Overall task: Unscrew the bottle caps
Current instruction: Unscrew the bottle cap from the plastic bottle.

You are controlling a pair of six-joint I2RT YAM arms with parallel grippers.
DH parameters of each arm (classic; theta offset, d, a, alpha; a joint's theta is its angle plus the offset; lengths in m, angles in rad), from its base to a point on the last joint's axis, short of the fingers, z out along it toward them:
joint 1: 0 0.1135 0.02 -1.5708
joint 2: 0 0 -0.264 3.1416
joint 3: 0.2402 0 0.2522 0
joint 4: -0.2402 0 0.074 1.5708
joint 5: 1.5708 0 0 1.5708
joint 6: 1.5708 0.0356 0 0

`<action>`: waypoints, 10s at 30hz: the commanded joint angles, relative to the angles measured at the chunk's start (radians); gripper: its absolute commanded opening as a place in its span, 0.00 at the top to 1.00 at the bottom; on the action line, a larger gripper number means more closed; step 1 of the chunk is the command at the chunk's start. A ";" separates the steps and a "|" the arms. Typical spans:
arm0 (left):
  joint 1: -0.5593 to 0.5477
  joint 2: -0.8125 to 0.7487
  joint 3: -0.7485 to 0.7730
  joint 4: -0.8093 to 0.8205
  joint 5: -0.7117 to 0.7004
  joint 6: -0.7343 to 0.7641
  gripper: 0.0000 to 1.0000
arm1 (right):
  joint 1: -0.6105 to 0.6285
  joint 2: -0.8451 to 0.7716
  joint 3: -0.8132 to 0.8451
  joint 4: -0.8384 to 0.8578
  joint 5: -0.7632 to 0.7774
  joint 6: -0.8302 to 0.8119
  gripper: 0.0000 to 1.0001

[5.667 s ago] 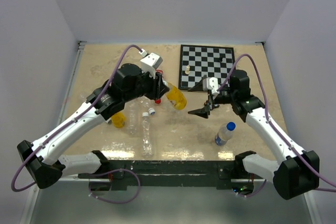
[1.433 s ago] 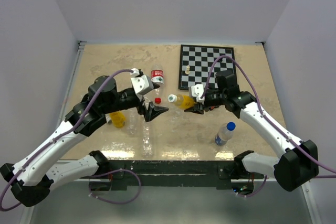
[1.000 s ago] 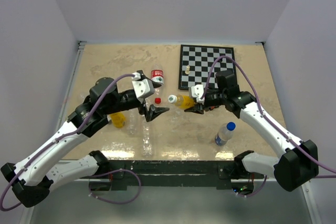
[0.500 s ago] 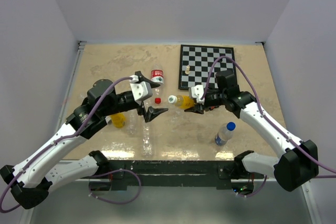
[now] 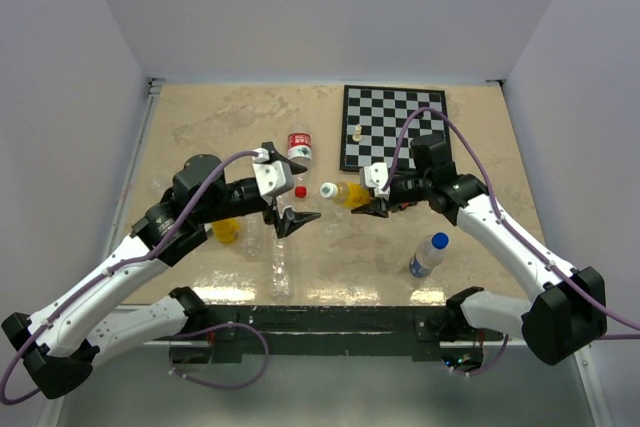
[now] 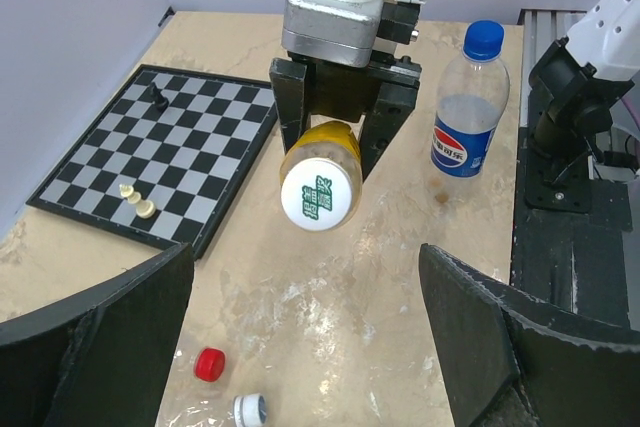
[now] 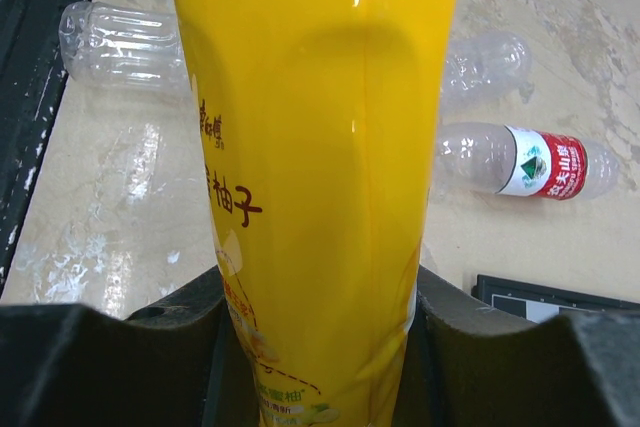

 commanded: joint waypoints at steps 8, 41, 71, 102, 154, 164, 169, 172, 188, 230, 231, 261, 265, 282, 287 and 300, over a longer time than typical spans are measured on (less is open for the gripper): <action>0.003 -0.005 -0.012 0.087 0.047 0.024 0.02 | -0.001 -0.026 0.033 -0.015 -0.017 -0.022 1.00; 0.003 0.146 0.002 0.179 0.182 0.055 0.72 | -0.001 -0.023 0.037 -0.031 -0.019 -0.038 1.00; 0.001 0.182 0.035 -0.008 -0.486 -1.126 1.00 | -0.004 0.014 0.020 0.113 0.139 0.130 1.00; 0.003 -0.051 0.034 -0.080 -0.411 -0.461 0.00 | -0.004 0.029 0.023 0.069 0.099 0.078 1.00; 0.003 -0.163 -0.067 -0.042 -0.083 0.111 0.00 | -0.004 0.049 0.037 -0.028 0.019 -0.038 1.00; 0.003 -0.161 -0.149 0.036 0.066 0.323 0.03 | -0.004 0.051 0.042 -0.049 0.010 -0.059 1.00; 0.003 -0.083 -0.126 0.092 0.069 0.331 0.08 | -0.004 0.054 0.042 -0.052 0.004 -0.064 1.00; 0.003 -0.042 -0.121 0.167 0.071 0.311 0.12 | -0.004 0.054 0.042 -0.054 0.004 -0.064 1.00; 0.003 0.081 -0.106 0.306 0.146 0.244 0.45 | -0.004 0.054 0.043 -0.057 0.003 -0.068 1.00; 0.003 0.024 0.003 0.027 -0.459 -0.884 1.00 | -0.003 0.091 0.040 -0.045 0.032 -0.058 1.00; 0.003 0.024 0.002 0.030 -0.457 -0.881 0.94 | -0.003 0.091 0.040 -0.045 0.032 -0.056 1.00; 0.003 -0.199 -0.052 -0.019 -0.304 -0.217 0.00 | -0.003 0.091 0.043 -0.052 0.035 -0.062 1.00; 0.003 -0.198 -0.058 -0.028 -0.298 -0.194 0.00 | -0.003 0.091 0.043 -0.051 0.035 -0.065 1.00; 0.003 -0.204 -0.054 -0.023 -0.175 -0.048 0.00 | -0.003 0.091 0.045 -0.060 0.032 -0.071 1.00; 0.003 -0.207 -0.058 -0.020 -0.158 0.003 0.00 | -0.003 0.089 0.045 -0.063 0.032 -0.073 1.00; 0.003 -0.190 -0.081 -0.019 -0.153 0.044 0.00 | -0.003 0.091 0.046 -0.066 0.032 -0.077 1.00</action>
